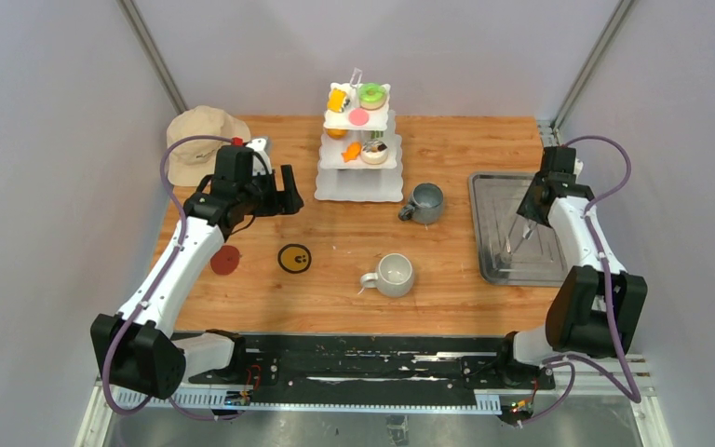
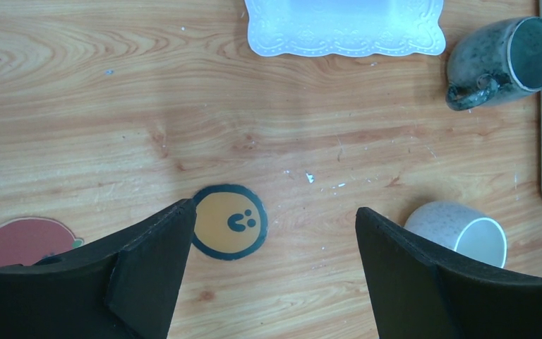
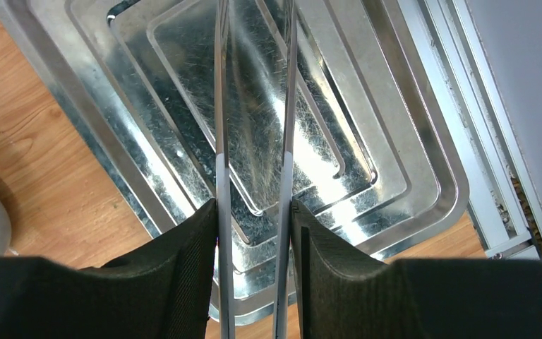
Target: Serve the afternoon tea
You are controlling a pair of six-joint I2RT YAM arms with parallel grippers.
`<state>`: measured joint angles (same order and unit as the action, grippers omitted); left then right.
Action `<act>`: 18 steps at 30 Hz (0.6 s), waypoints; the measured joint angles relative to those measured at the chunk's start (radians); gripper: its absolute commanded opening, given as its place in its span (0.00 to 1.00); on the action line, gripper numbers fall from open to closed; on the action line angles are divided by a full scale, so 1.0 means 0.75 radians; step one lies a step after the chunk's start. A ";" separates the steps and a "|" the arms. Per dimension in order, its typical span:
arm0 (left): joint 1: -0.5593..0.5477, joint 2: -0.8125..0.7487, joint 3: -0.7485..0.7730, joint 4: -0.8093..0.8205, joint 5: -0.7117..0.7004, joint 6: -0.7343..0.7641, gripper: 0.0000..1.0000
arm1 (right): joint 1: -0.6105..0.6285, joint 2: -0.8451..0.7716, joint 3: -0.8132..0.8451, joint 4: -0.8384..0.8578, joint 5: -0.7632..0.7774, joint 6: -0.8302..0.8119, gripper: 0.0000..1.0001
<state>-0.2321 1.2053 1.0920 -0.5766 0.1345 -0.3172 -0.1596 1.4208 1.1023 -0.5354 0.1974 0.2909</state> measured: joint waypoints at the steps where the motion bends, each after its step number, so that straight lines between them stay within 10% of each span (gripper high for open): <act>1: 0.000 0.001 0.000 0.000 -0.001 0.000 0.88 | -0.009 0.012 0.001 0.008 -0.006 -0.001 0.40; 18: 0.000 0.002 0.000 -0.001 -0.021 0.009 0.88 | -0.070 0.169 0.111 0.044 -0.055 -0.021 0.44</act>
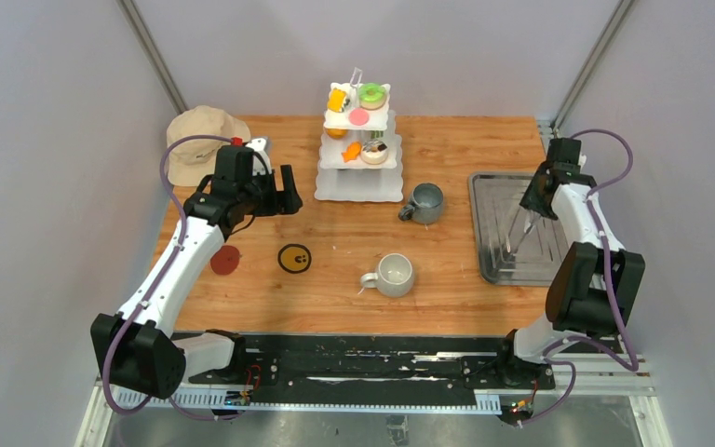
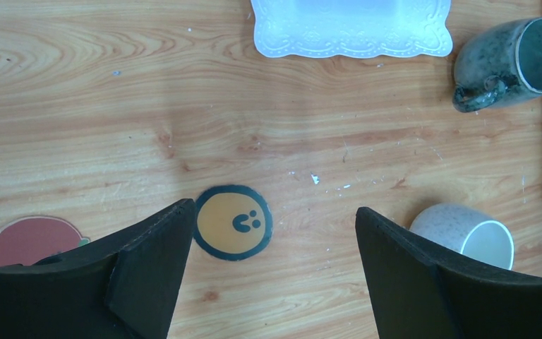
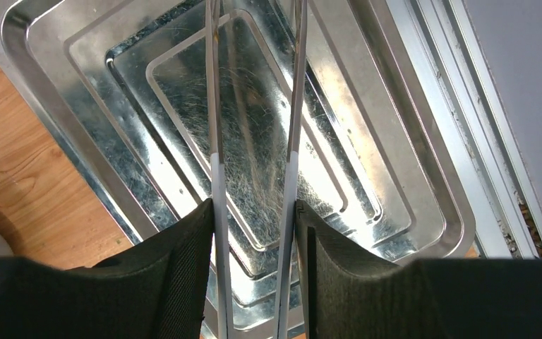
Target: Serve the afternoon tea
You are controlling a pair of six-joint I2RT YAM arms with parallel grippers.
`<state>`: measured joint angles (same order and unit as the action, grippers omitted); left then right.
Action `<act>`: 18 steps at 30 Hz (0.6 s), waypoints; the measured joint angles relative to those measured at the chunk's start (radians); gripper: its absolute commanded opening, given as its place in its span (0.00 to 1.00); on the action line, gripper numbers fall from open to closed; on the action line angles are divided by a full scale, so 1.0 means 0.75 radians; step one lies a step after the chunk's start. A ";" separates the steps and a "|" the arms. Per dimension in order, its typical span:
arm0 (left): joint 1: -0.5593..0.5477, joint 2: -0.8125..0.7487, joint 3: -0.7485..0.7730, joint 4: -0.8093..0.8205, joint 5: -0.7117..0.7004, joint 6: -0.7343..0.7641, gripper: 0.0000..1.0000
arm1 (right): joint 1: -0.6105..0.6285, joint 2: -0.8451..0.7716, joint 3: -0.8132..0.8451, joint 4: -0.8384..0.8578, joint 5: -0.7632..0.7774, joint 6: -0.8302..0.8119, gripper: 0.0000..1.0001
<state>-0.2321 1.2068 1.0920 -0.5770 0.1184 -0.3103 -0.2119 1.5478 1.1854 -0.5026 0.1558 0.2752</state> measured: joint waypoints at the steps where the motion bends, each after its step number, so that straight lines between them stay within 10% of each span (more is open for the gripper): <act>1: 0.000 0.000 0.000 0.000 0.000 0.000 0.88 | -0.003 0.011 0.005 0.003 -0.002 0.000 0.44; 18: 0.000 0.002 0.000 0.000 0.001 0.000 0.88 | -0.063 0.111 0.050 0.011 -0.054 -0.012 0.27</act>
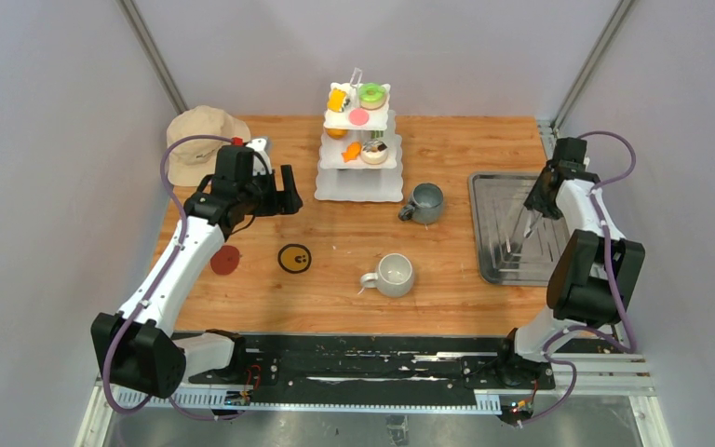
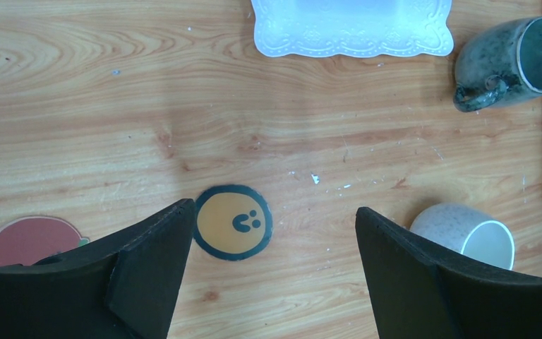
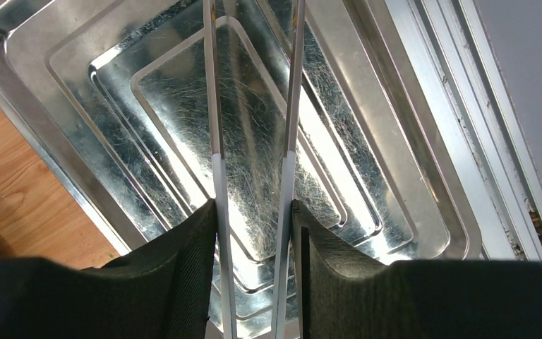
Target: Serve the afternoon tea
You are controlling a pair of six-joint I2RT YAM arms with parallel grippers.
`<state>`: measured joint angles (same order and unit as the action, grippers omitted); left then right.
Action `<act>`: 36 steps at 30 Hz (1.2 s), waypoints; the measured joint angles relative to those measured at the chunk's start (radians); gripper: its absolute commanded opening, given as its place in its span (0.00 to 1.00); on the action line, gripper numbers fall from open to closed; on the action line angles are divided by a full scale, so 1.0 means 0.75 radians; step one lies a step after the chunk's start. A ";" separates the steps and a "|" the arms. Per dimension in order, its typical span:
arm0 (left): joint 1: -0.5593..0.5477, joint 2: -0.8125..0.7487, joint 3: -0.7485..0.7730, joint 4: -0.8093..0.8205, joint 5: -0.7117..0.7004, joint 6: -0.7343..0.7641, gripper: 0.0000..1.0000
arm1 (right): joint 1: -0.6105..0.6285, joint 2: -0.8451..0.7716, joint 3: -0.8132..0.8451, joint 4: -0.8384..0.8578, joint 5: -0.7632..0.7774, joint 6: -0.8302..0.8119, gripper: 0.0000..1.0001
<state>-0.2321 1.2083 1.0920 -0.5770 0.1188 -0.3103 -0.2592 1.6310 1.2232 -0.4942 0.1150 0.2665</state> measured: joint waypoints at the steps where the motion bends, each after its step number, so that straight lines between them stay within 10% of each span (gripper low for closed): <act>1: 0.000 0.001 0.000 0.000 0.001 0.000 0.88 | -0.002 -0.001 0.002 -0.001 -0.008 0.000 0.25; 29: 0.000 0.007 0.000 0.018 0.021 -0.001 0.88 | -0.005 -0.537 -0.109 -0.215 -0.210 0.033 0.15; 36: 0.000 0.006 0.000 0.018 0.023 -0.002 0.88 | 0.231 -0.665 0.015 -0.240 -0.275 0.026 0.15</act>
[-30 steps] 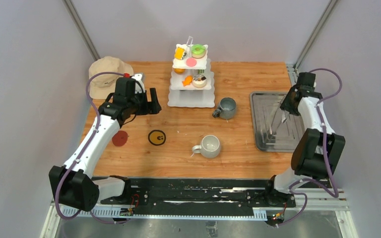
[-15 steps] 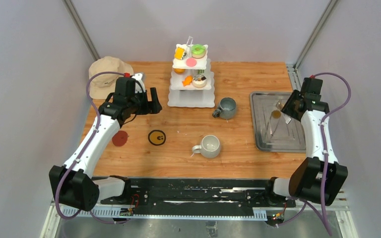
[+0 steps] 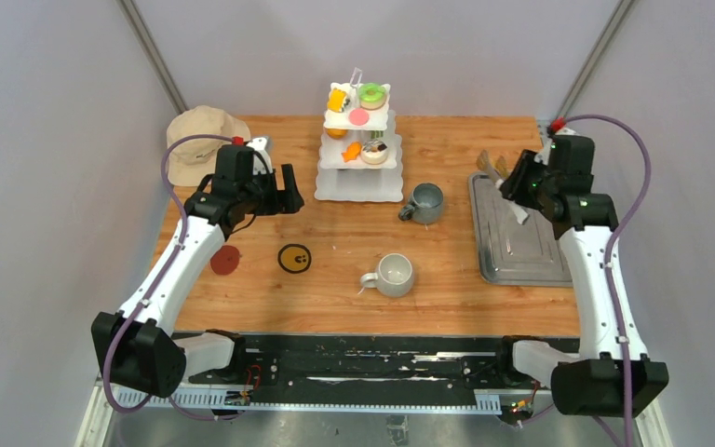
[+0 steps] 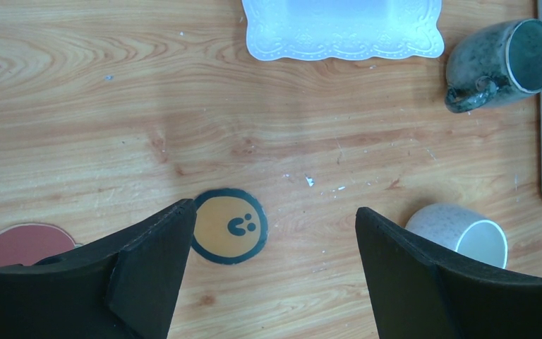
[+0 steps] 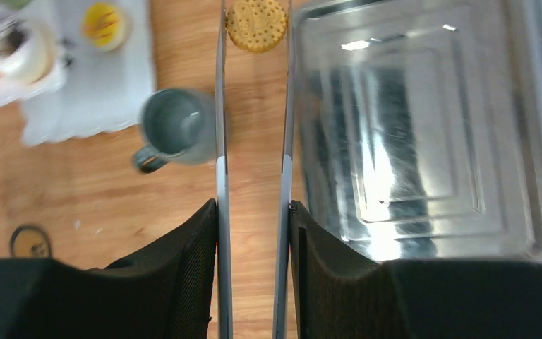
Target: Serve the afternoon tea
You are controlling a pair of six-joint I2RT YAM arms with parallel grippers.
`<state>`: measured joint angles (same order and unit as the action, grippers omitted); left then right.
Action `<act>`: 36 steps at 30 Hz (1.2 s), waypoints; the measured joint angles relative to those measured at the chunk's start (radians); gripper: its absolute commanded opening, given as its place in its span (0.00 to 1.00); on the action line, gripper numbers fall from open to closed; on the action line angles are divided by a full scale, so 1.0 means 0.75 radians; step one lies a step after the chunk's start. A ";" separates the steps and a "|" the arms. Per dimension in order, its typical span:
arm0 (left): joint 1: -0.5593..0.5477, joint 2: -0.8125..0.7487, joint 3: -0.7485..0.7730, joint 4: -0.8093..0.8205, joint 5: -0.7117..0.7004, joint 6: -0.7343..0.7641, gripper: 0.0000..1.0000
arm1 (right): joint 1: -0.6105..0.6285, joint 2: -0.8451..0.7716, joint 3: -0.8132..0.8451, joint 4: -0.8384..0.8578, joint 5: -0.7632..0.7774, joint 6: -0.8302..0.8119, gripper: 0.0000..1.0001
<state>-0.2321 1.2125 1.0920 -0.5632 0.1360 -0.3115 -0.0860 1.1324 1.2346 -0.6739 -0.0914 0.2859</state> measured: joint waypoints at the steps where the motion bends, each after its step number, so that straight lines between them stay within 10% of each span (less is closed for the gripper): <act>1: 0.000 0.000 0.000 0.000 0.001 0.000 0.88 | 0.071 -0.003 0.019 0.005 -0.008 -0.002 0.15; 18: 0.000 -0.027 0.001 -0.010 -0.003 -0.001 0.88 | 0.832 0.242 0.079 0.064 -0.087 -0.056 0.14; 36: 0.000 -0.027 0.001 -0.010 -0.012 -0.005 0.88 | 0.896 0.601 0.020 0.492 0.005 0.099 0.16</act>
<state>-0.2321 1.1919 1.0924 -0.5709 0.1268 -0.3149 0.5858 1.5829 1.2499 -0.3046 -0.0875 0.3599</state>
